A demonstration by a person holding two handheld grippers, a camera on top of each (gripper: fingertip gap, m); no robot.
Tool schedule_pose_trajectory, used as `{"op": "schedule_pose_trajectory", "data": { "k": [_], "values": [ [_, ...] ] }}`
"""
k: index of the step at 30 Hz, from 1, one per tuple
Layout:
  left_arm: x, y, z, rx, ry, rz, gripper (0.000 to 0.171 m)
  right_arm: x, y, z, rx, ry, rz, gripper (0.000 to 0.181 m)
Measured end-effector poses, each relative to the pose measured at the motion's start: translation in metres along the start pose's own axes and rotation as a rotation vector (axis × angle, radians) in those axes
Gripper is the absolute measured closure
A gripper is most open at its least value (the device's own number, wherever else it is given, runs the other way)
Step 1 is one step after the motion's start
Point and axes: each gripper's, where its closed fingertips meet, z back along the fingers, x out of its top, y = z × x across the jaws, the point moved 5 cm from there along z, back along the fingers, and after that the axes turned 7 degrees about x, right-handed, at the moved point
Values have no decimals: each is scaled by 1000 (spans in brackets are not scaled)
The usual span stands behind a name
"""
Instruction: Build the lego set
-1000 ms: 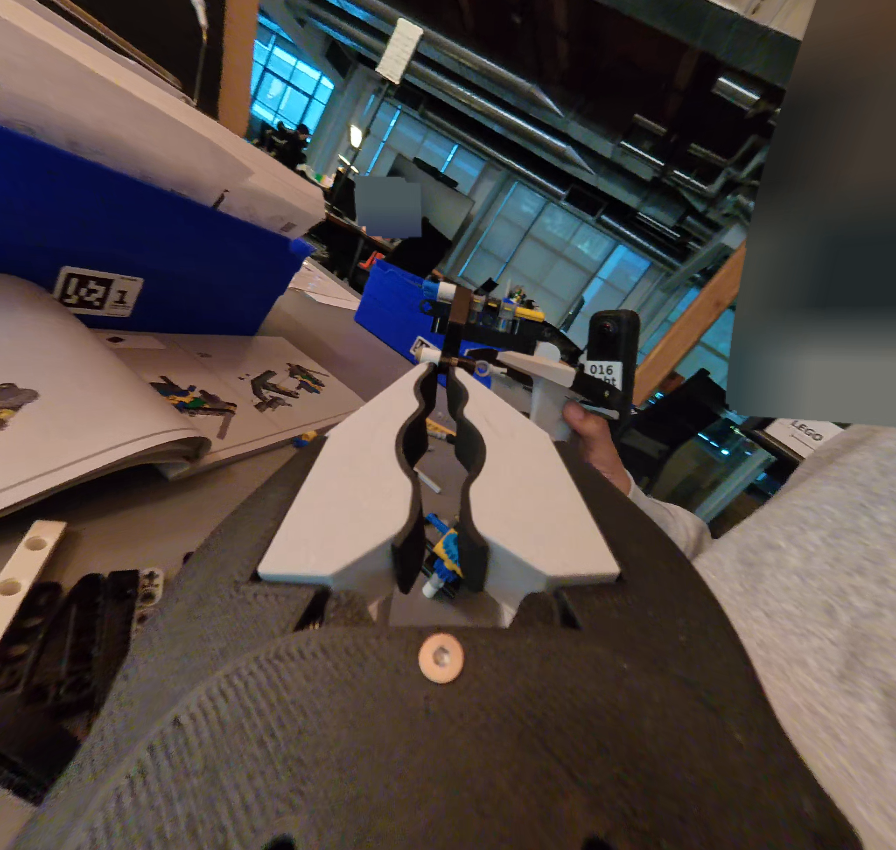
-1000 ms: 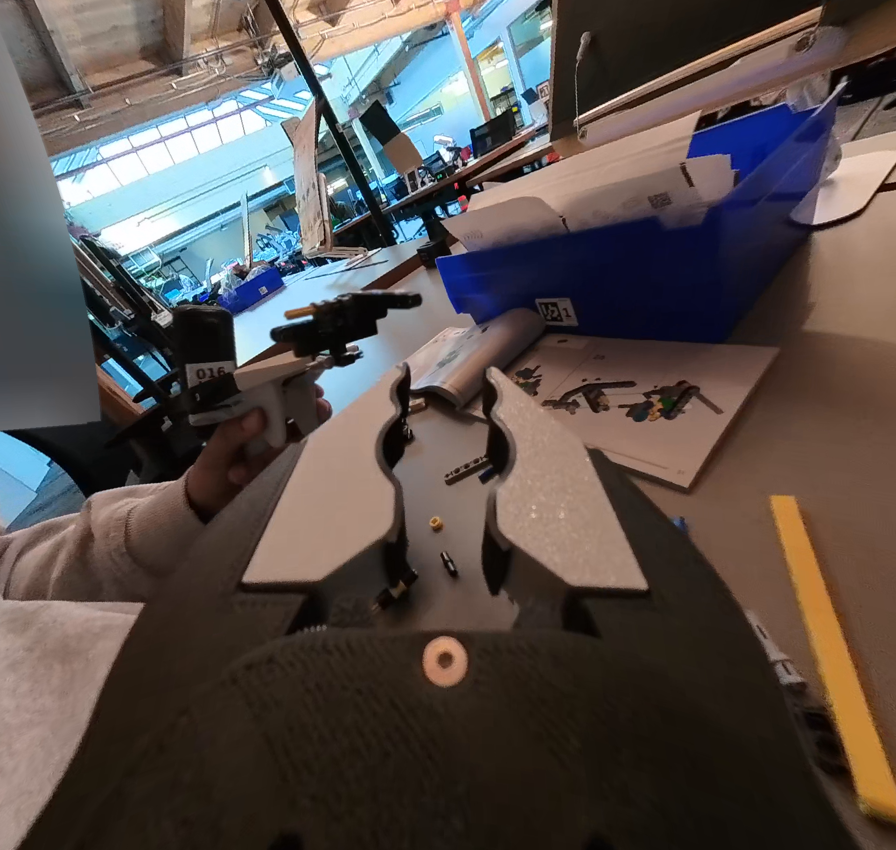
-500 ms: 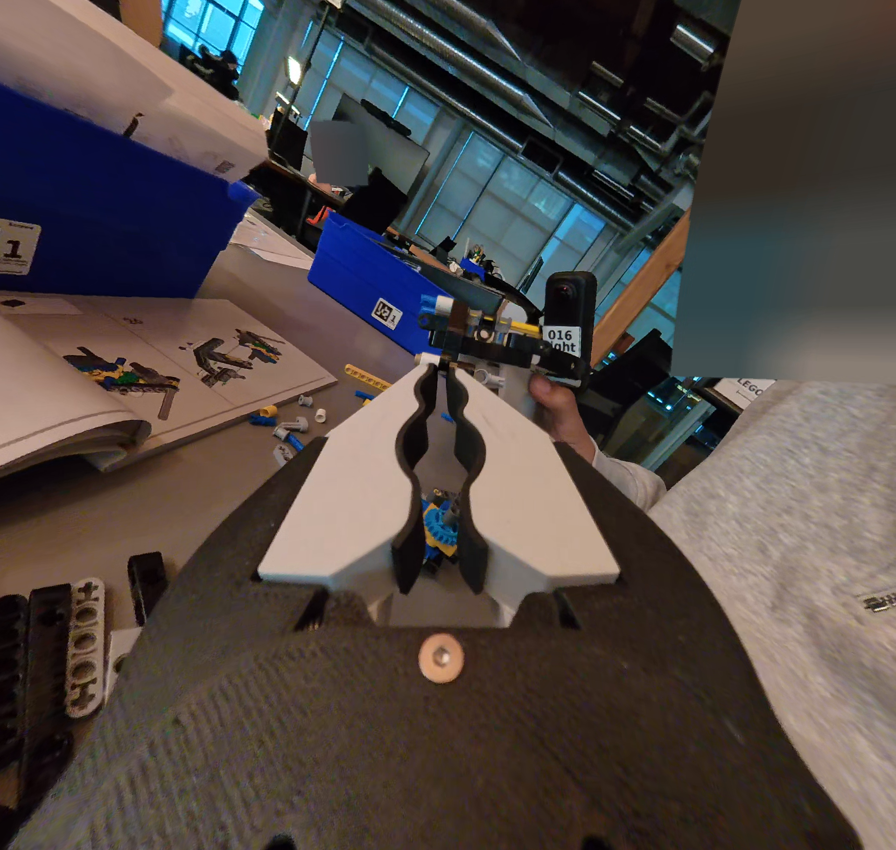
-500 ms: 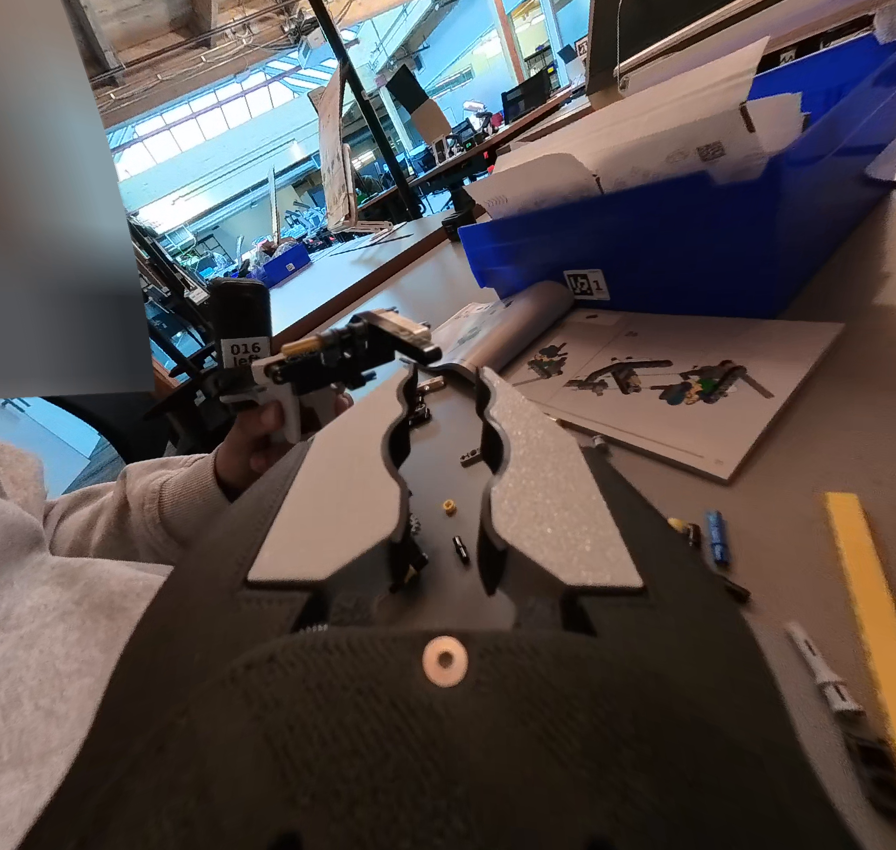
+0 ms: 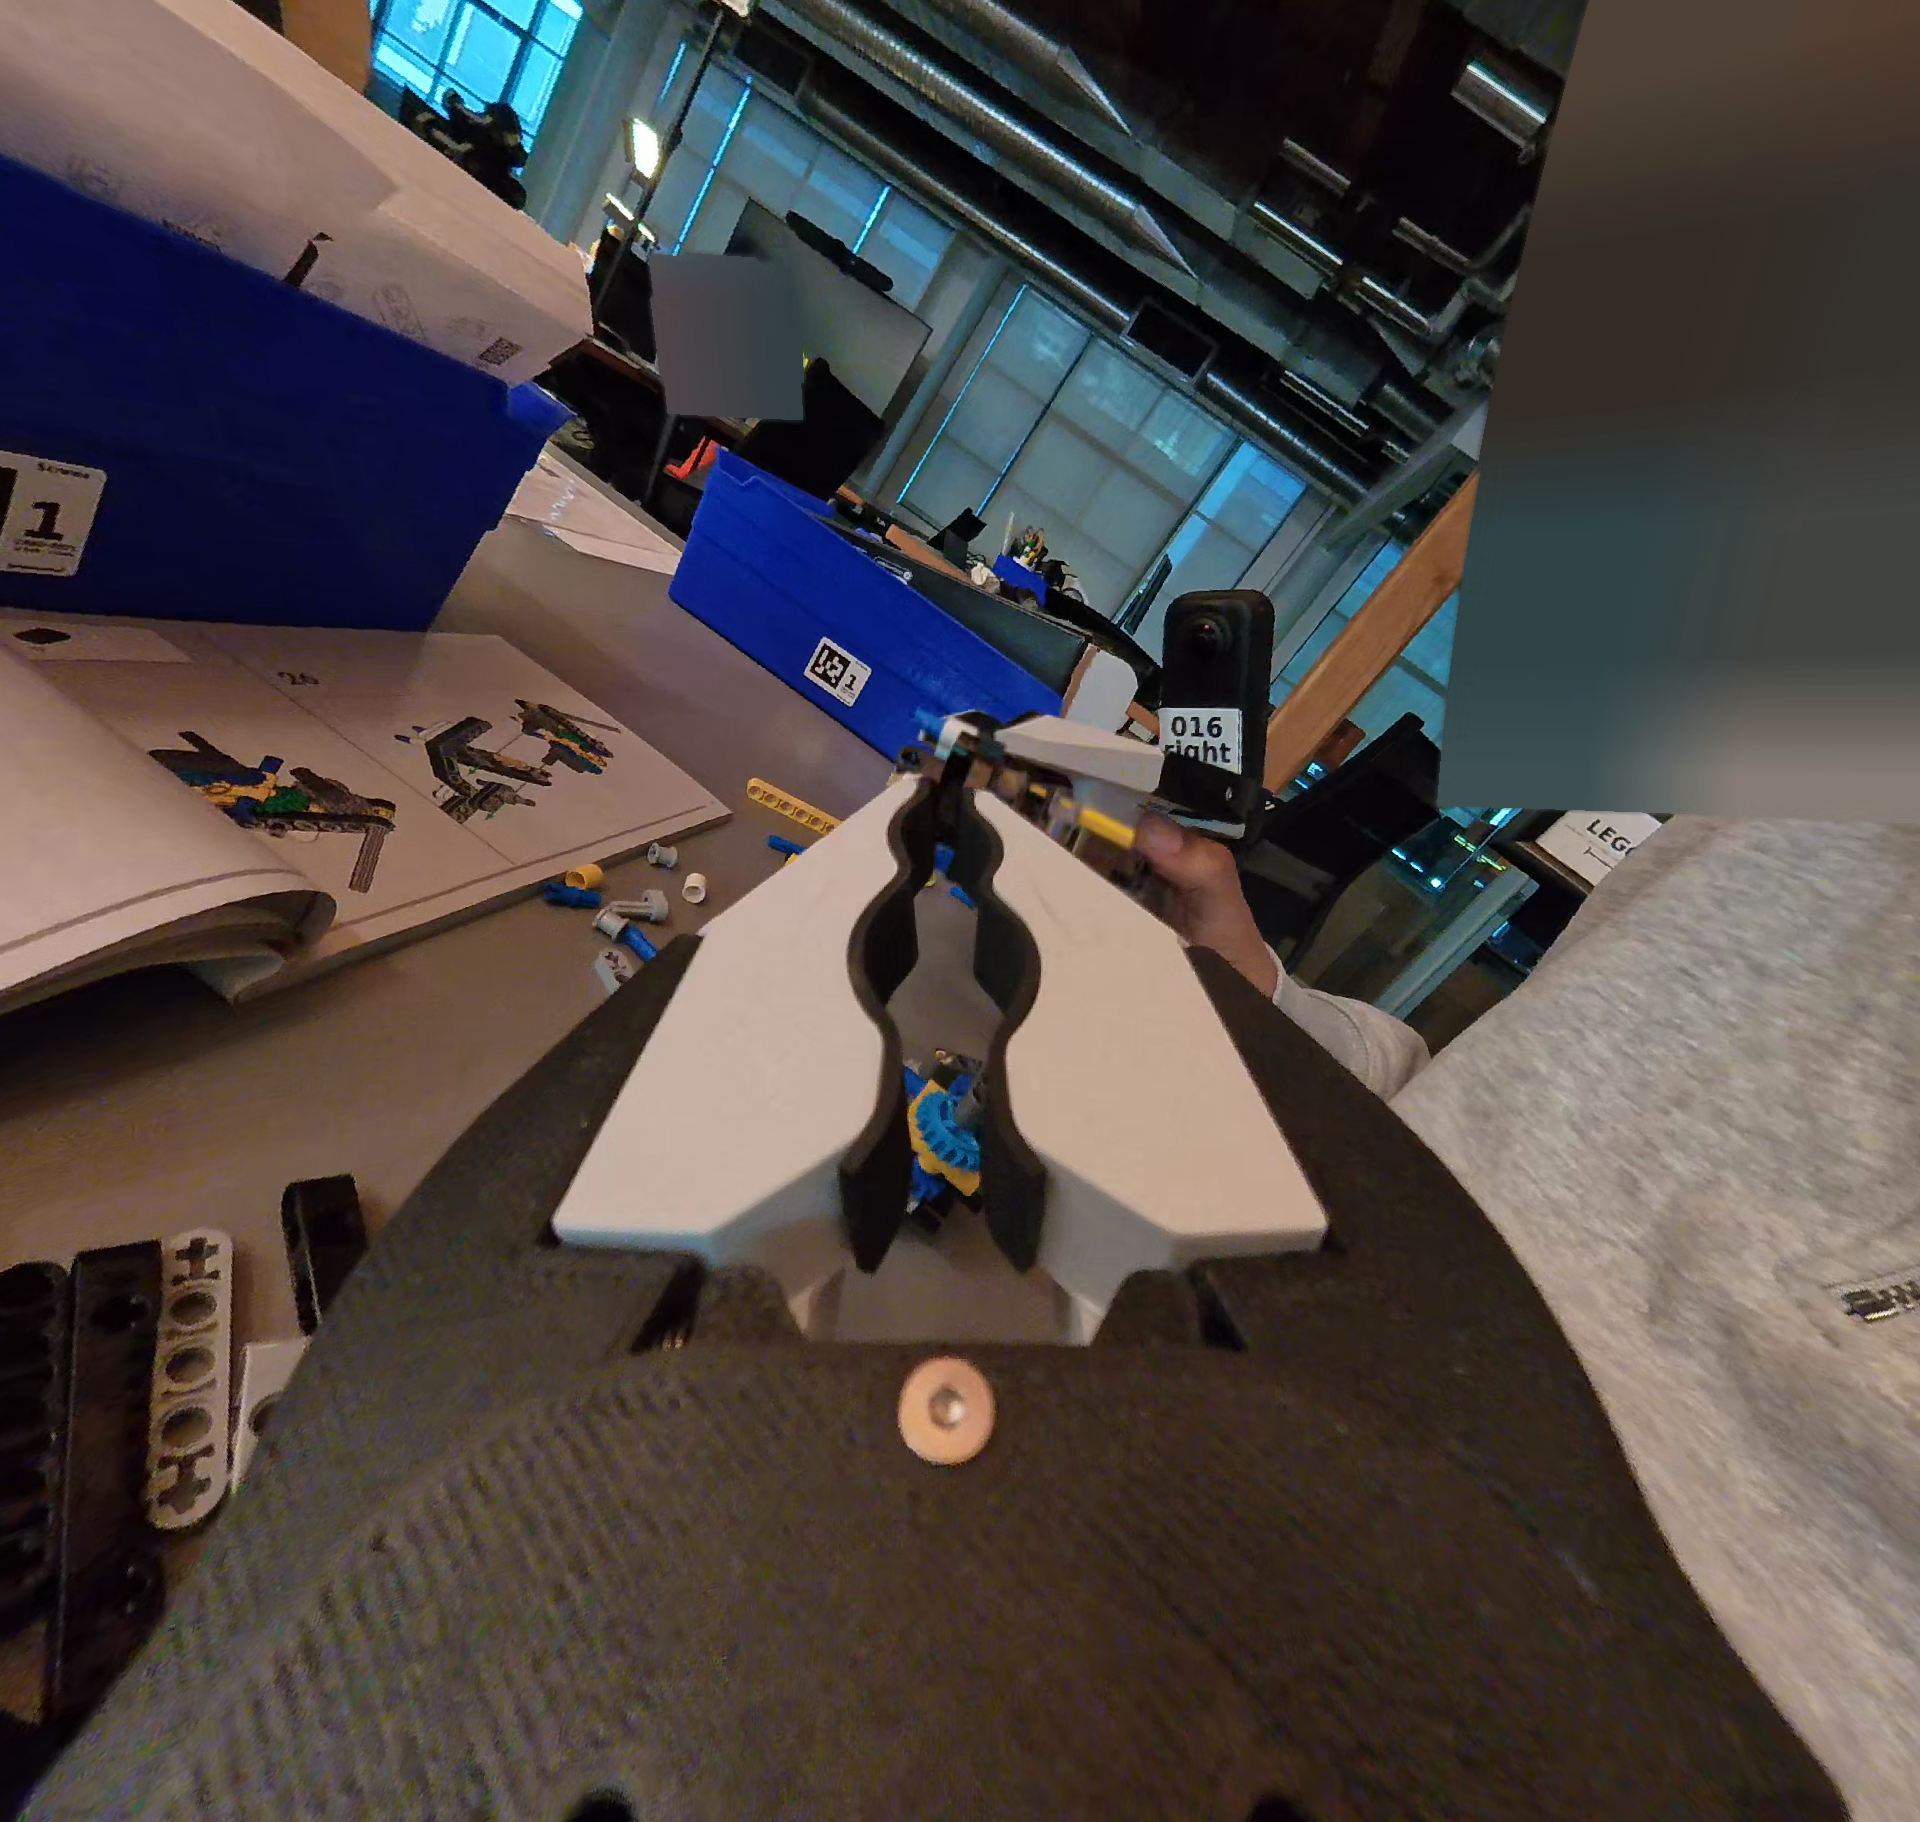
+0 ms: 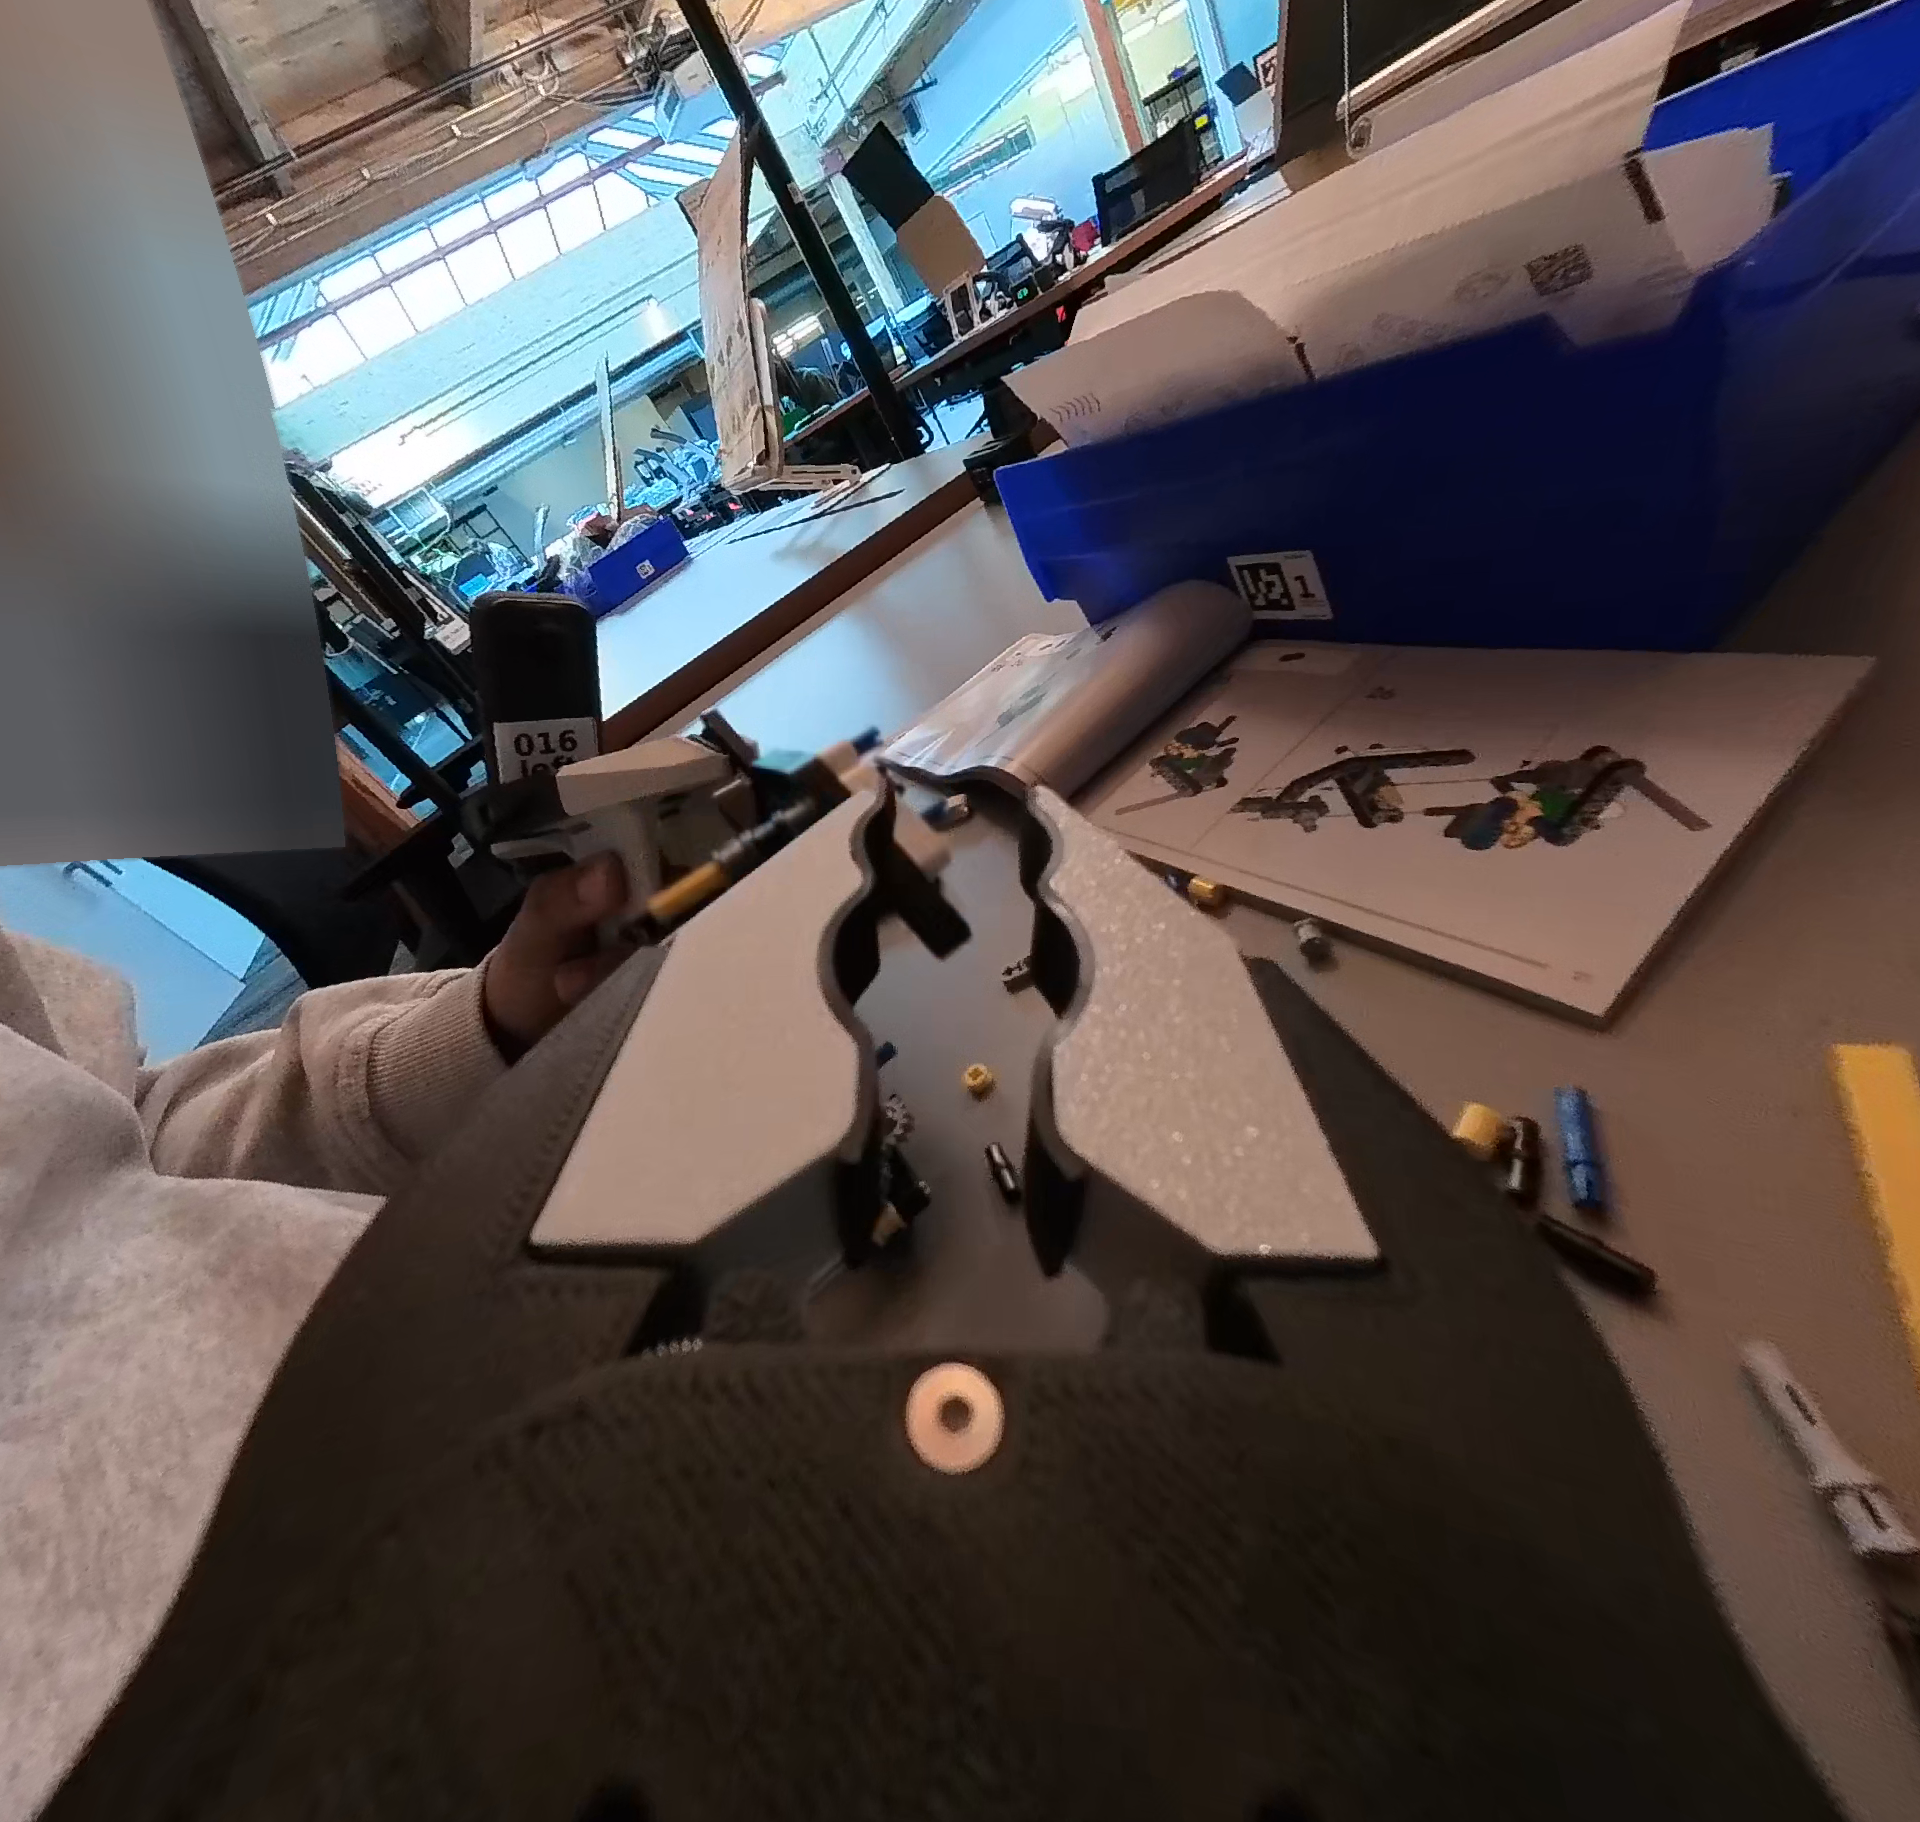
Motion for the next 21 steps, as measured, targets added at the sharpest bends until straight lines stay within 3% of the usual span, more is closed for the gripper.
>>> {"op": "schedule_pose_trajectory", "data": {
  "k": [11, 16, 21],
  "values": [
    [4, 6, 2, 50, -46, 21, 171, -9, 13, -9, 95, 70, -9, 152],
    [3, 7, 2, 50, -40, 26, 171, -16, 4, -8, -12, 161, 39, 150],
    [4, 10, 1, 72, -44, 35, 171, -41, -6, -18, -127, 376, -18, 146]
  ]
}}
